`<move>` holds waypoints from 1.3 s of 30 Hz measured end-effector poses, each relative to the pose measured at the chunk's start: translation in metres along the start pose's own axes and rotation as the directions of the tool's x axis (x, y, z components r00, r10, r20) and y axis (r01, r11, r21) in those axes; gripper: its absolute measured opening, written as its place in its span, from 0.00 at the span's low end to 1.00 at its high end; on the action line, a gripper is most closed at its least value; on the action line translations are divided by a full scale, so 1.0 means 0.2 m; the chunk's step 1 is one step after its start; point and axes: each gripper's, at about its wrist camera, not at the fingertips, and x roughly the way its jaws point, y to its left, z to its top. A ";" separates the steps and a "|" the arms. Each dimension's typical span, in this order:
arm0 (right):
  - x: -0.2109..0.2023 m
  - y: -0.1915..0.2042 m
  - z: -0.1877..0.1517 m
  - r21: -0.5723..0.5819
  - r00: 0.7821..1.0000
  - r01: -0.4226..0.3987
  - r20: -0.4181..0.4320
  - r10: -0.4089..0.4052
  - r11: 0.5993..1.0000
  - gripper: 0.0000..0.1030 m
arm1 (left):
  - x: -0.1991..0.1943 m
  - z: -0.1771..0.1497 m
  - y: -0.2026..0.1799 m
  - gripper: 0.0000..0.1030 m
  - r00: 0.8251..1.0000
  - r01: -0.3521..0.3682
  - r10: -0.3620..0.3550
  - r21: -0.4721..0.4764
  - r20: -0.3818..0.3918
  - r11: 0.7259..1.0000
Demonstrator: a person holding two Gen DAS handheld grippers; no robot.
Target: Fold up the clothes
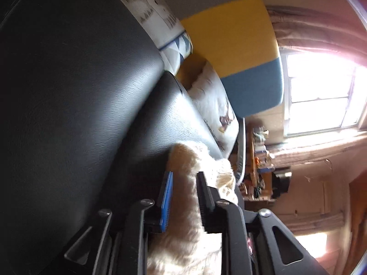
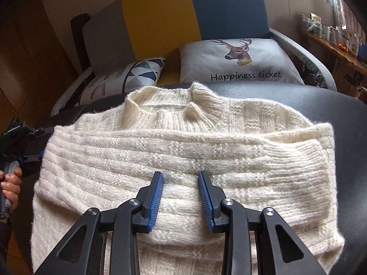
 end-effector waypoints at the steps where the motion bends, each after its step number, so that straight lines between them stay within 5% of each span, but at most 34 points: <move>1: 0.00 0.00 -0.01 -0.002 1.000 -0.007 0.007 0.007 1.000 0.32 | 0.04 0.02 -0.01 0.38 1.000 -0.004 0.004 -0.010 -0.011 1.000; 2: 0.00 -0.01 -0.01 -0.005 1.000 -0.014 0.015 0.014 1.000 0.32 | 0.07 0.03 -0.01 0.49 1.000 -0.007 0.007 -0.019 -0.021 1.000; 5: -0.01 -0.01 -0.03 -0.016 0.999 -0.023 0.033 0.024 1.000 0.32 | 0.12 0.07 -0.02 0.48 0.999 0.046 -0.046 -0.031 -0.021 0.998; 7: -0.01 -0.03 -0.04 -0.005 0.999 -0.034 0.041 0.035 0.999 0.32 | 0.13 0.07 -0.07 0.19 1.000 0.022 -0.022 0.041 -0.015 0.999; 10: -0.02 -0.04 -0.06 0.013 0.997 -0.051 0.060 0.050 0.999 0.32 | 0.11 0.05 -0.23 0.12 0.999 -0.019 0.007 0.229 0.050 0.973; 12: -0.02 -0.05 -0.06 0.018 0.997 -0.054 0.061 0.053 0.998 0.32 | 0.04 -0.03 -0.40 0.12 0.993 -0.056 0.006 0.408 0.122 0.911; 14: -0.02 -0.04 -0.06 0.014 0.997 -0.051 0.061 0.050 0.999 0.32 | 0.09 -0.08 -0.52 0.12 0.969 -0.225 0.128 0.550 0.210 0.804; 15: -0.02 -0.04 -0.06 0.013 0.997 -0.051 0.061 0.050 0.999 0.32 | 0.15 -0.07 -0.52 0.12 0.957 -0.287 0.203 0.564 0.208 0.775; 17: -0.02 -0.04 -0.06 0.013 0.997 -0.053 0.060 0.052 0.999 0.32 | 0.23 -0.01 -0.44 0.12 0.944 -0.330 0.289 0.525 0.161 0.785; 19: -0.01 -0.04 -0.06 0.014 0.997 -0.056 0.056 0.055 0.998 0.32 | 0.23 0.03 -0.37 0.14 0.949 -0.314 0.282 0.460 0.138 0.831; 23: -0.02 -0.01 0.02 -0.031 0.999 -0.049 -0.022 0.049 0.998 0.32 | 0.04 0.03 -0.22 0.17 0.962 -0.264 0.220 0.335 0.164 0.905; 25: -0.06 0.03 0.11 -0.055 0.984 -0.176 -0.018 0.176 0.983 0.36 | -0.09 -0.03 -0.18 0.17 0.976 -0.182 0.132 0.306 0.175 0.935; 27: -0.04 0.12 0.24 -0.048 0.911 -0.410 -0.063 0.407 0.911 0.41 | -0.17 -0.13 -0.16 0.17 0.991 -0.057 0.015 0.317 0.134 0.947; 28: 0.00 0.17 0.31 -0.025 0.850 -0.522 -0.108 0.516 0.853 0.49 | -0.20 -0.20 -0.15 0.19 0.993 -0.002 -0.038 0.335 0.110 0.942; 31: 0.17 0.38 0.49 0.007 0.696 -0.697 -0.231 0.680 0.717 0.64 | -0.16 -0.40 -0.18 0.21 0.998 -0.004 -0.024 0.440 0.058 0.898; 35: 0.47 0.60 0.68 0.053 0.571 -0.767 -0.398 0.718 0.639 0.65 | -0.10 -0.53 -0.20 0.21 0.998 -0.034 0.005 0.532 0.056 0.846; 39: 0.74 0.73 0.73 0.058 0.516 -0.766 -0.538 0.667 0.640 0.65 | -0.06 -0.53 -0.17 0.23 0.997 -0.070 0.043 0.533 0.062 0.843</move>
